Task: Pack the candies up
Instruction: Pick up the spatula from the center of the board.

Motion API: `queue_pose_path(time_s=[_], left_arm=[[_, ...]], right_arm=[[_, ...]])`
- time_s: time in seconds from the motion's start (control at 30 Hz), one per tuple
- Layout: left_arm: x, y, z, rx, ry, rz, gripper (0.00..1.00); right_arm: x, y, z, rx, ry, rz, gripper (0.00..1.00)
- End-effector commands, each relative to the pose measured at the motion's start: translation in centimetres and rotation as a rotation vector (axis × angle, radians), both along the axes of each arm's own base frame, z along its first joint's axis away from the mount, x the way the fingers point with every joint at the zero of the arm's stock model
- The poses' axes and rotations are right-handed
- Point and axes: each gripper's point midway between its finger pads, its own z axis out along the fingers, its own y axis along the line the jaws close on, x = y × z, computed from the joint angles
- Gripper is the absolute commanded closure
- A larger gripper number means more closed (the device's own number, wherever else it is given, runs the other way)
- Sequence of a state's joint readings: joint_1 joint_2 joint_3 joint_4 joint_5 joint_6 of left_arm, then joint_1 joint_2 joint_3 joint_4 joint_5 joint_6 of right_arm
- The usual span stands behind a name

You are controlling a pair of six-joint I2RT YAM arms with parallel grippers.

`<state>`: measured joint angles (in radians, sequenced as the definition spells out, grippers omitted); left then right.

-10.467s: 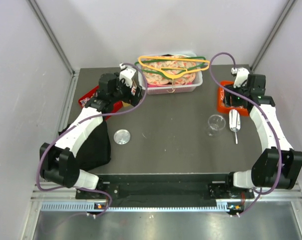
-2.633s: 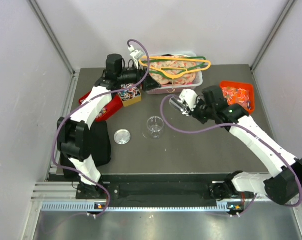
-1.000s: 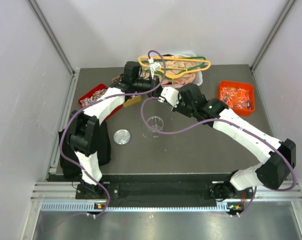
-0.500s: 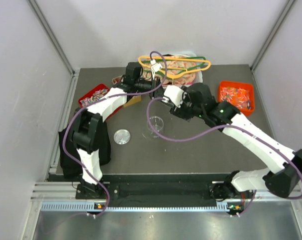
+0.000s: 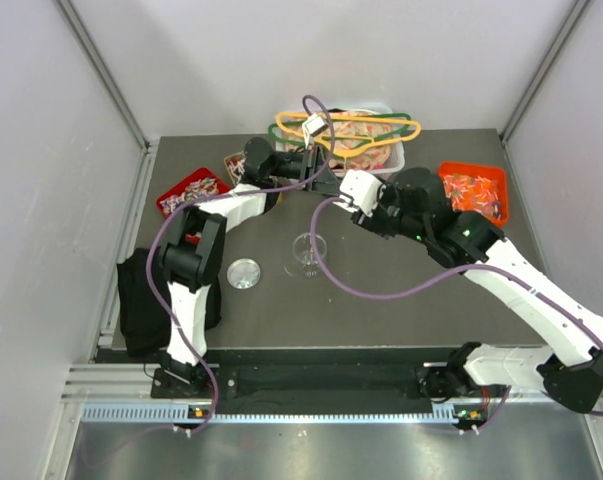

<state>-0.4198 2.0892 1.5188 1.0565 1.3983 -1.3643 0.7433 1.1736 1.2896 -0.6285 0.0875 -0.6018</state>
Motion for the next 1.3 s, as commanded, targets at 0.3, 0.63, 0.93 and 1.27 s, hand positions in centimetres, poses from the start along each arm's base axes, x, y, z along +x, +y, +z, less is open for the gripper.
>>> queue_pose_path(time_s=[0.3,0.63,0.93,1.27], left_arm=[[3.7,-0.1,-1.7,0.181,-0.226,0.252,1.0],[2.4,0.3,-1.3,0.129,-0.169,0.186,1.0],[1.3,0.6,0.3,0.102,-0.169,0.155,1.0],[0.4,0.8,1.2,0.087,-0.166,0.134,1.0]], right_arm=[[1.4,1.1,1.7,0.037,-0.021,-0.018,0.57],[1.9,0.5,1.6,0.021,-0.042,-0.049,0.58],[2.3,-0.3,-0.1,0.011,-0.011,-0.06,0.64],[2.8,-0.5,-1.3,0.011,0.021,-0.047,0.65]])
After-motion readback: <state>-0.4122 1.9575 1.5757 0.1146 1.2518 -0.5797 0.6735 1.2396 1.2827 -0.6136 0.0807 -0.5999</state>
